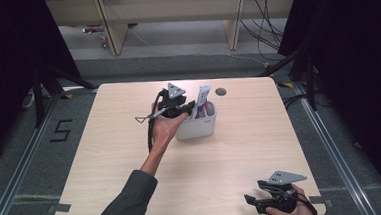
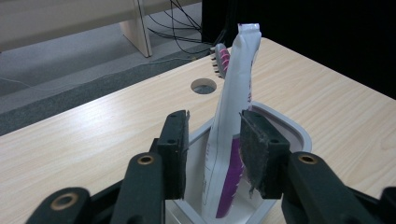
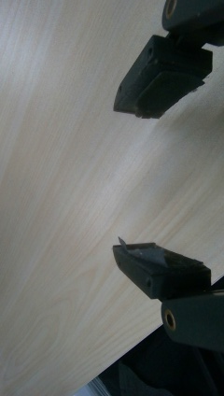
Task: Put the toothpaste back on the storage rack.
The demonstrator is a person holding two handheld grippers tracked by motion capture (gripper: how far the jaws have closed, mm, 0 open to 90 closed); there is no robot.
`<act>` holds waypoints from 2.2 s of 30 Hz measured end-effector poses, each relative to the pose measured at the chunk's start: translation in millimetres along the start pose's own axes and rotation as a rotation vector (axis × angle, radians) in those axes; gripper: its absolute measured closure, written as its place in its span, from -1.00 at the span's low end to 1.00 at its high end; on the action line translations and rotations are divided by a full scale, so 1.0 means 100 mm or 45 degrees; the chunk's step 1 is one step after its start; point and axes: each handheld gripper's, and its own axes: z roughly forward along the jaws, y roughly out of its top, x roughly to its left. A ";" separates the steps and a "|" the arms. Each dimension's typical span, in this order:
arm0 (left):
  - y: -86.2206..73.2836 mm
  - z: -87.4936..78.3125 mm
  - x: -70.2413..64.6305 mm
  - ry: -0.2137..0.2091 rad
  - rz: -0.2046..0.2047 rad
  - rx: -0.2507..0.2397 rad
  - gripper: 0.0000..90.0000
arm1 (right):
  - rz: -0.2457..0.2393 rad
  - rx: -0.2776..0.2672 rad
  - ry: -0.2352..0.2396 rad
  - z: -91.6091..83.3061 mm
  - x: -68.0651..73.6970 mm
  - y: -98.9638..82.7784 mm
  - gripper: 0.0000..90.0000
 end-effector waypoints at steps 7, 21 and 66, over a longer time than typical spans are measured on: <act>-0.02 -0.07 0.06 -0.007 -0.020 0.013 0.24 | 0.002 0.005 0.001 0.00 0.00 0.00 -0.41; -0.09 -0.29 0.18 0.012 -0.052 0.001 -0.06 | 0.010 0.008 -0.009 -0.01 0.00 0.00 -0.41; -0.81 -1.00 0.22 -0.097 -0.098 -0.057 -0.36 | 0.027 -0.004 -0.017 -0.03 -0.02 -0.03 -0.41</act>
